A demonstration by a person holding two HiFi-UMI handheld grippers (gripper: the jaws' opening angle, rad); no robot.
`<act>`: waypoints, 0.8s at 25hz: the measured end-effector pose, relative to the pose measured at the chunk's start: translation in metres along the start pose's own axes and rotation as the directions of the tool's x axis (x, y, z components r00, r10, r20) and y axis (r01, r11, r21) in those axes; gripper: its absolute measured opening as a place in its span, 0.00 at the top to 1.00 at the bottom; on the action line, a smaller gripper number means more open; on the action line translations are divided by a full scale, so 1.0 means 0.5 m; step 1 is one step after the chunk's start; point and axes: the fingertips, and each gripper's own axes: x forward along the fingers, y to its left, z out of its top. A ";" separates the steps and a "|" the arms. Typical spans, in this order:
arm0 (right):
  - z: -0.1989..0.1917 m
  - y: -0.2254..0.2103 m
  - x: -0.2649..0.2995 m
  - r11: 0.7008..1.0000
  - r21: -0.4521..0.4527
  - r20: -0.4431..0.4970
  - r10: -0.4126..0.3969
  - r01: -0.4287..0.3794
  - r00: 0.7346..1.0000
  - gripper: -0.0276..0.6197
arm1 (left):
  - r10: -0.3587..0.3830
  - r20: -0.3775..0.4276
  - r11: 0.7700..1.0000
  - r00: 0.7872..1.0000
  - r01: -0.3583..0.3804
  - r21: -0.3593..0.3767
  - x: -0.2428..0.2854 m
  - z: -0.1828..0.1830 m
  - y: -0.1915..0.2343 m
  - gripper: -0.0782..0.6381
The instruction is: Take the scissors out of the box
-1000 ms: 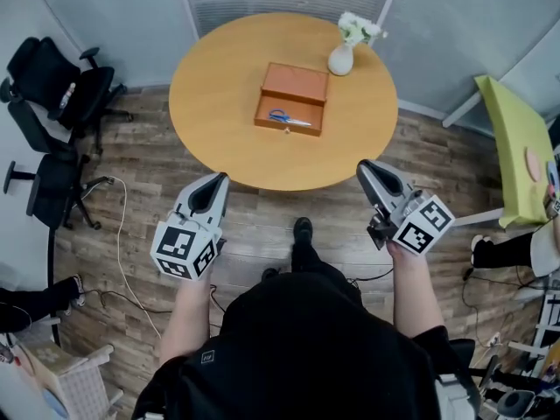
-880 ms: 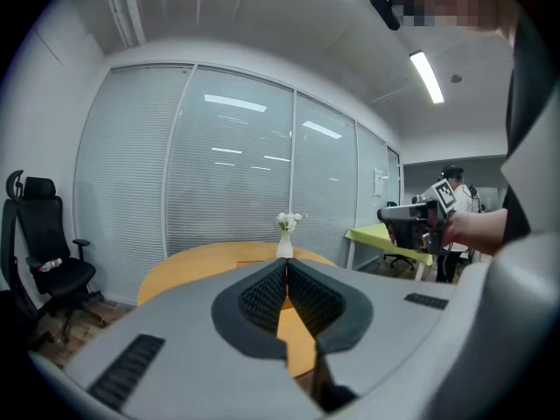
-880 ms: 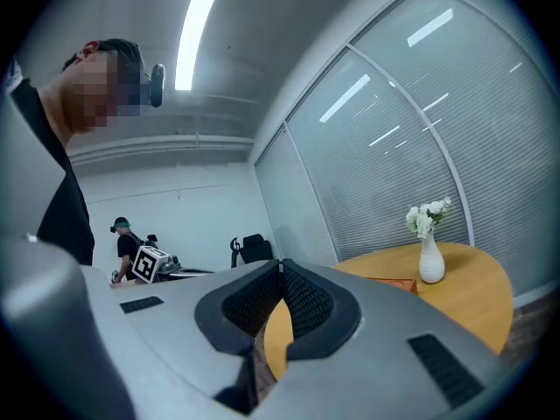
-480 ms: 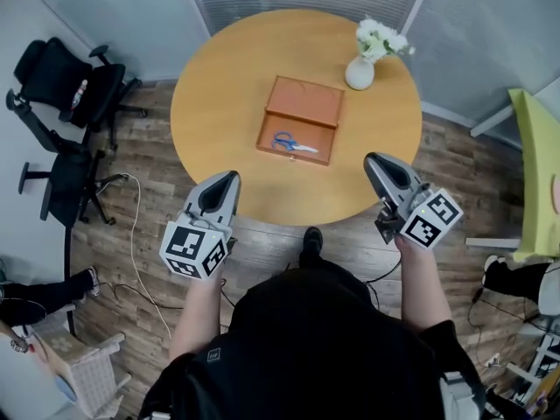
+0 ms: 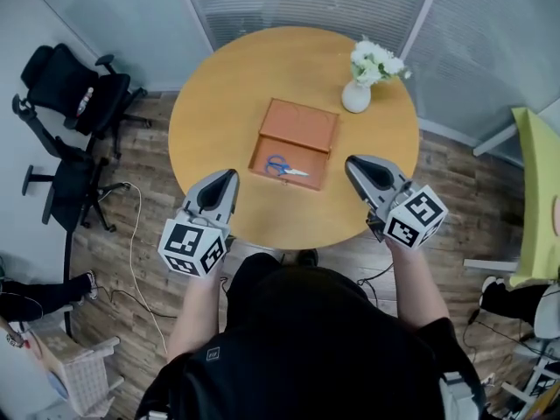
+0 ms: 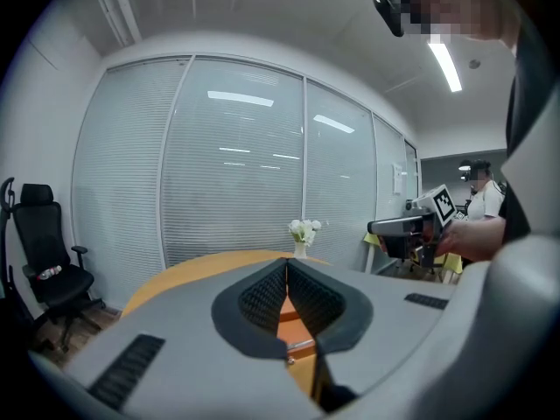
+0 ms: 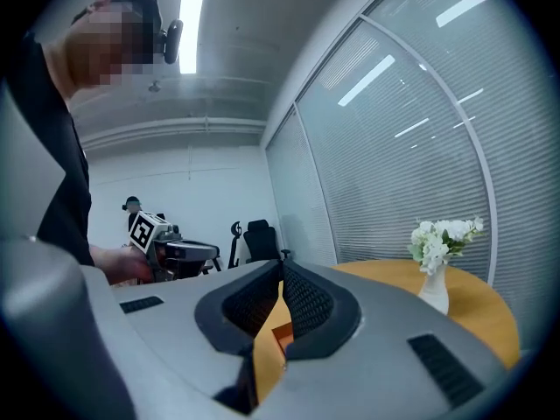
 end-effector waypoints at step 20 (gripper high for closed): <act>-0.187 0.005 0.334 0.989 -0.101 -0.399 0.058 -0.107 0.915 0.89 | -0.080 -0.010 0.996 0.997 0.080 -0.037 0.108 -0.030 0.183 0.87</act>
